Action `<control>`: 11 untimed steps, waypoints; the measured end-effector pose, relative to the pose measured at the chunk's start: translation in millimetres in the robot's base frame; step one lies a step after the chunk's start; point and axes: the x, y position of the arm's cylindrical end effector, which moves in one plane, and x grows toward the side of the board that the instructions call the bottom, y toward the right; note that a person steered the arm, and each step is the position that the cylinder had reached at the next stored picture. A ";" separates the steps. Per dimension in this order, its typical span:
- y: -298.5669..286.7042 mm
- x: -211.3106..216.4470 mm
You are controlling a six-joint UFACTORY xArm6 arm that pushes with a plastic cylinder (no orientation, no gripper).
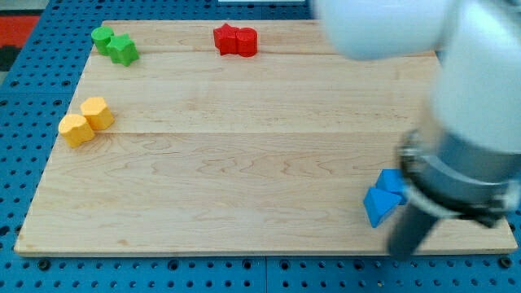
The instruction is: Move the blue cube to the bottom left corner of the board
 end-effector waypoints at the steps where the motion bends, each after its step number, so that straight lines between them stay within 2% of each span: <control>1: 40.4 -21.7; 2: 50.5 -52.6; 3: 45.1 -56.1; 5: -38.7 -104.9; 6: -91.5 -83.0; 7: -114.2 -78.8; 8: -182.8 -90.4; 9: -234.3 -70.6; 10: -253.5 -70.8; 11: -340.0 -88.7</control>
